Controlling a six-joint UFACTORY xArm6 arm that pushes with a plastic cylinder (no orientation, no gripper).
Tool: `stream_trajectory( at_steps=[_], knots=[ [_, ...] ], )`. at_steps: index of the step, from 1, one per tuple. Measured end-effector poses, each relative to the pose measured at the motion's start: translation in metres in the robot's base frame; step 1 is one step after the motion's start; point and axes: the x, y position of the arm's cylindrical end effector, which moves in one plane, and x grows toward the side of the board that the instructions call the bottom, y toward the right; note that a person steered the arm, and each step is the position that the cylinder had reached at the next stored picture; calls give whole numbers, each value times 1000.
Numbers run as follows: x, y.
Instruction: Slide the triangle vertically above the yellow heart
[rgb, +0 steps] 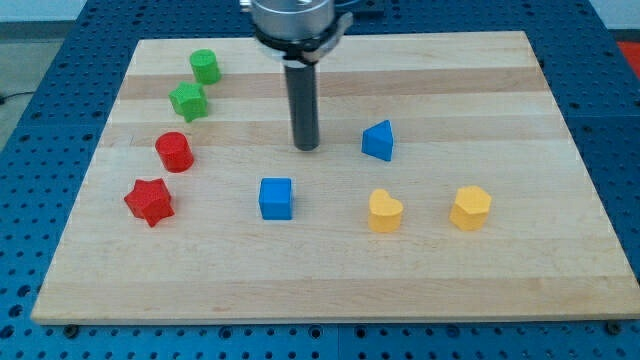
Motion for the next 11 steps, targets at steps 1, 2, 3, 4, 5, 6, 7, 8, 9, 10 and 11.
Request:
stream_trajectory(
  at_steps=[1, 2, 3, 4, 5, 6, 7, 8, 9, 10, 11],
  knots=[
    [6, 8],
    [6, 6],
    [6, 2],
    [6, 2],
    [6, 2],
    [6, 39],
    [19, 65],
    [61, 65],
    [42, 103],
    [3, 114],
    [-24, 125]
  ],
)
